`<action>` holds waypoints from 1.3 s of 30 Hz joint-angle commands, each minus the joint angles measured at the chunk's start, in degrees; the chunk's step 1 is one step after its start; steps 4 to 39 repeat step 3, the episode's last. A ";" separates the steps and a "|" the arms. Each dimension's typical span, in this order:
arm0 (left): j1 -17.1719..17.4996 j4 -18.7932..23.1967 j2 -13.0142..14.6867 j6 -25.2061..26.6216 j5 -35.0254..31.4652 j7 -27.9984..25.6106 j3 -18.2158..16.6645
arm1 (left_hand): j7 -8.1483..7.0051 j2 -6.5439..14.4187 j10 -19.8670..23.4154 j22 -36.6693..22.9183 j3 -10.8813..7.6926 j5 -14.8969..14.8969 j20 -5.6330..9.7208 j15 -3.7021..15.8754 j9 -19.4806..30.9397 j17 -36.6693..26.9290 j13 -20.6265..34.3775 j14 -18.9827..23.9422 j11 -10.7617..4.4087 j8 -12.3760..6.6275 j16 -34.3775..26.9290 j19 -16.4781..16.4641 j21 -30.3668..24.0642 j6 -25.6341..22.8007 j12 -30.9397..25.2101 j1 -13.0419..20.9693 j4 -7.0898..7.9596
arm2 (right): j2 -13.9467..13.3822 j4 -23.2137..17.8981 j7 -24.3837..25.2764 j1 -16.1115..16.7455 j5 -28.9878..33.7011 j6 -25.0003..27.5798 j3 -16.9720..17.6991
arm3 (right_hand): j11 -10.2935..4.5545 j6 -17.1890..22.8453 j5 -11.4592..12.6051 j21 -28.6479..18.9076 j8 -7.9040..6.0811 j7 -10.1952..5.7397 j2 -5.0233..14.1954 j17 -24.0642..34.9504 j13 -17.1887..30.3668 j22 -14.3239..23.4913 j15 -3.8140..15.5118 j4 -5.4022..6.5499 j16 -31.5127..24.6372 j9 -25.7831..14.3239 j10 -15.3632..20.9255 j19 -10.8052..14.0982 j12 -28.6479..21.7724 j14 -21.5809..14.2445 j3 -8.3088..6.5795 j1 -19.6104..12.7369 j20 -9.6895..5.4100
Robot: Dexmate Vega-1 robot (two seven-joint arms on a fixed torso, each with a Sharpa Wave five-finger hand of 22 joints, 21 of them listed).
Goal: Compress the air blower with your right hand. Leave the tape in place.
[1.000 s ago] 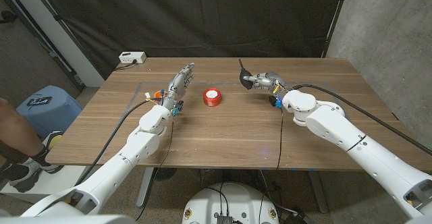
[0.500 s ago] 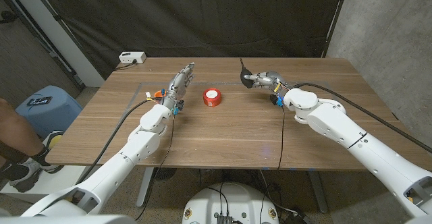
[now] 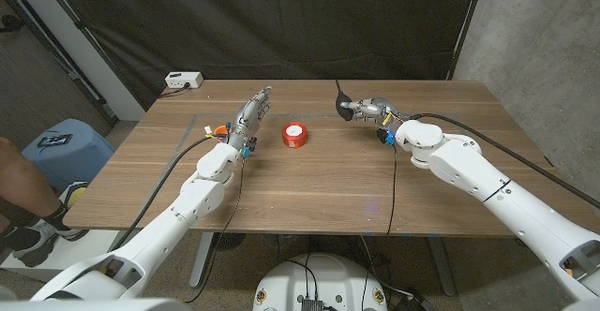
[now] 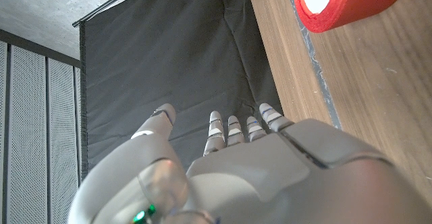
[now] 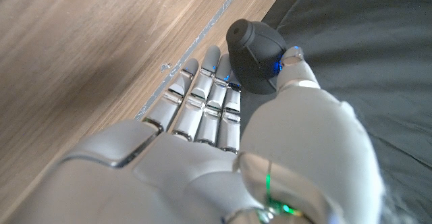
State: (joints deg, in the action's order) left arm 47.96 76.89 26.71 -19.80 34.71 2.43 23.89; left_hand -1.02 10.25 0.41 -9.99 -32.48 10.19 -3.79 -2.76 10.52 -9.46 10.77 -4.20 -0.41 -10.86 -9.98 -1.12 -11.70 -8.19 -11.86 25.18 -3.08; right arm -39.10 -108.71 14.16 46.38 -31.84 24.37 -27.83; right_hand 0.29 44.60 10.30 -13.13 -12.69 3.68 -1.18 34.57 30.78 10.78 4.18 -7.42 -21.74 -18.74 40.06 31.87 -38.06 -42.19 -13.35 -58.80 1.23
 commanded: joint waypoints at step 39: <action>-0.95 -1.87 -0.43 -0.22 0.66 1.15 0.02 | -0.07 0.27 0.46 -0.28 -0.13 0.20 -0.44 -0.20 0.22 -0.14 0.09 0.10 0.02 0.07 -0.17 -0.13 0.20 -0.36 0.01 -0.38 -0.12 | 0.82 1.53 -0.27 -1.51 -0.46 0.61 -0.48 | 0.20 -0.13 0.18 0.04 0.12 -0.24 0.25 0.15 0.15 0.27 2.84 -0.13 -0.14 -0.21 -0.04 0.08 -0.13 0.10 0.23 0.33 0.19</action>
